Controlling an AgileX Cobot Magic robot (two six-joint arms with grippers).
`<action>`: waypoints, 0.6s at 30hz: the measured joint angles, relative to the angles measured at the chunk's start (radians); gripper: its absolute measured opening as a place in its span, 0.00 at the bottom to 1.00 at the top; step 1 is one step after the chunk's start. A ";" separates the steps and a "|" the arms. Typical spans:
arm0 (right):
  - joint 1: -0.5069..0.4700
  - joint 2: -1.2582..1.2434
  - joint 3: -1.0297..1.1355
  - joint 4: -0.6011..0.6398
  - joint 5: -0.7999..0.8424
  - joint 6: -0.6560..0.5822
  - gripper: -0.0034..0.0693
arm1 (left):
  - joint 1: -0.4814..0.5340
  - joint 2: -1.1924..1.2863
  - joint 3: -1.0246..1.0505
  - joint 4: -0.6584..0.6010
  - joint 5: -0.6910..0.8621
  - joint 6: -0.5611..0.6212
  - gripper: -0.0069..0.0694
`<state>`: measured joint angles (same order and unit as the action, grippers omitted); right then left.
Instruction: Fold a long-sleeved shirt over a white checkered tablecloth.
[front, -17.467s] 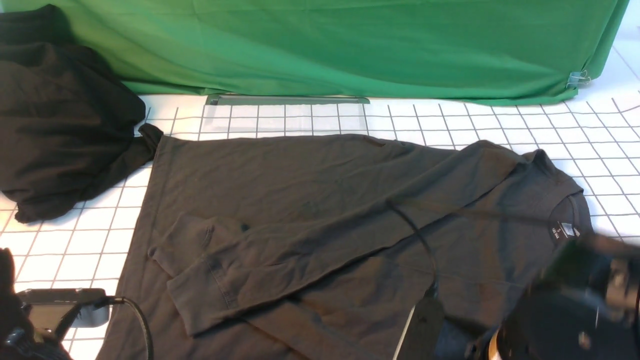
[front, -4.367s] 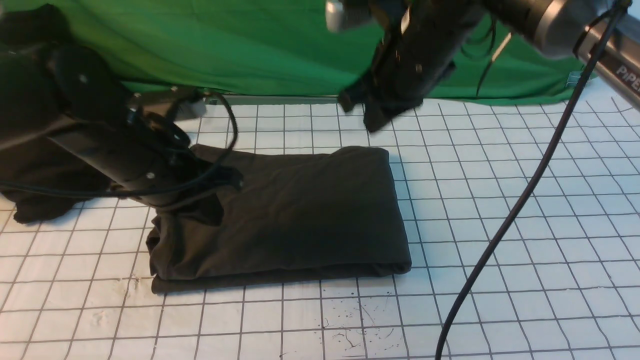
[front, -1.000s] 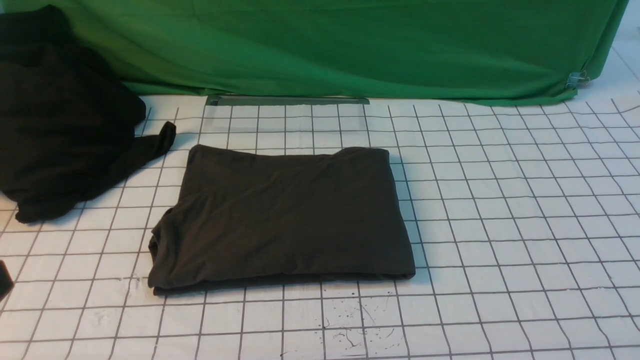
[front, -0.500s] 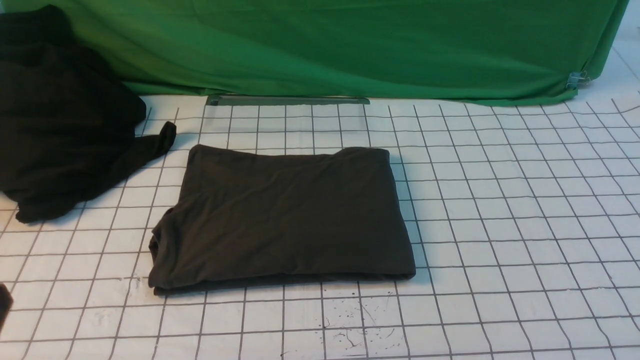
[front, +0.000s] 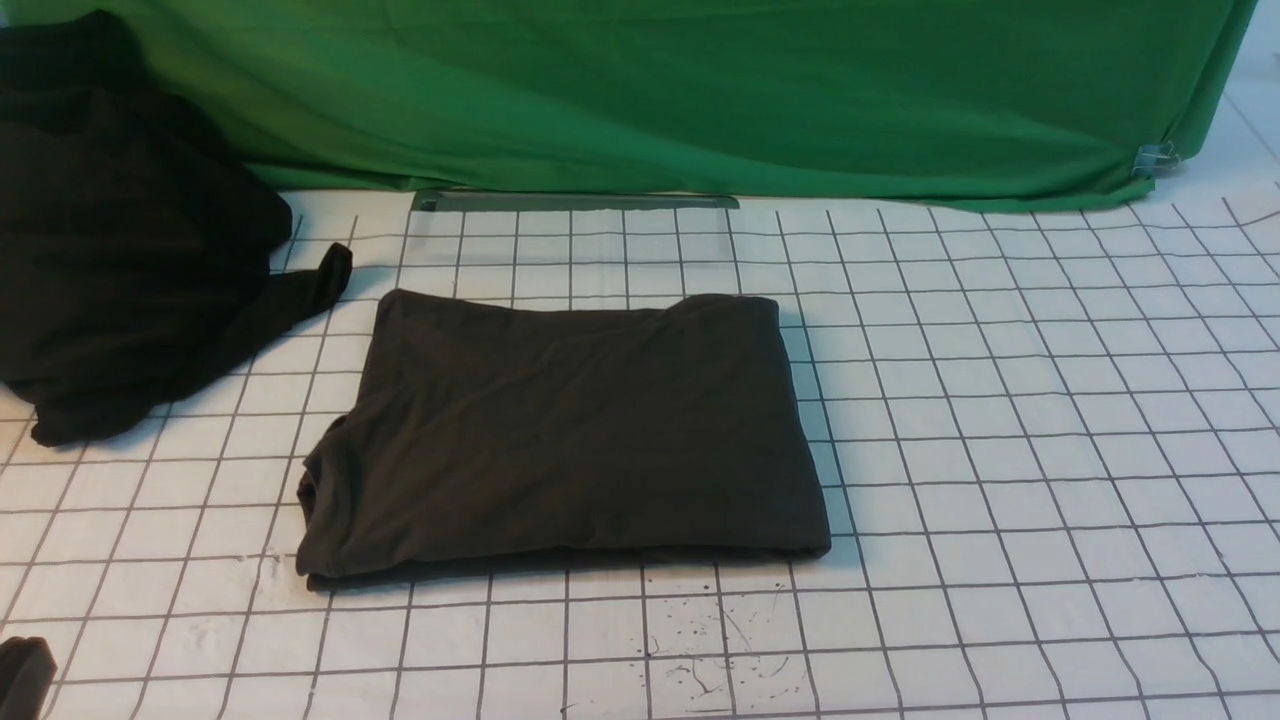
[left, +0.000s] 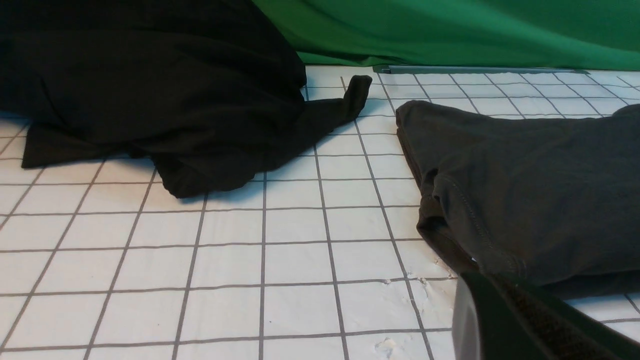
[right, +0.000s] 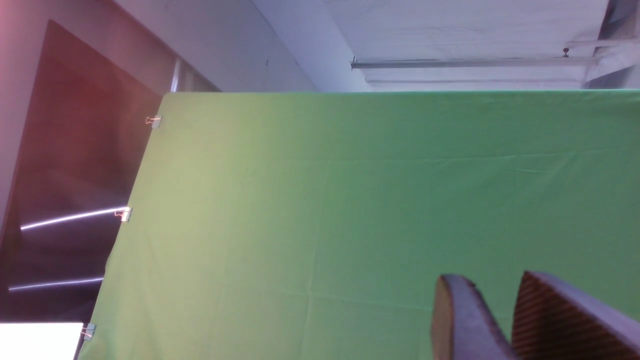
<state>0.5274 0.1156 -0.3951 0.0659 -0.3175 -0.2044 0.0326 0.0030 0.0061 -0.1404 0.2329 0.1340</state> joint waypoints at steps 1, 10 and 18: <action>0.000 0.000 0.000 0.000 0.000 0.000 0.28 | 0.000 0.000 0.000 0.000 -0.001 0.000 0.09; 0.000 0.000 0.000 0.000 0.000 0.000 0.30 | 0.000 0.000 0.000 0.000 -0.001 0.001 0.09; 0.000 0.000 0.000 0.000 0.001 0.014 0.31 | 0.000 0.000 0.000 0.000 -0.001 0.001 0.10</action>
<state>0.5274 0.1156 -0.3951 0.0659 -0.3168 -0.1908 0.0326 0.0030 0.0061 -0.1400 0.2322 0.1351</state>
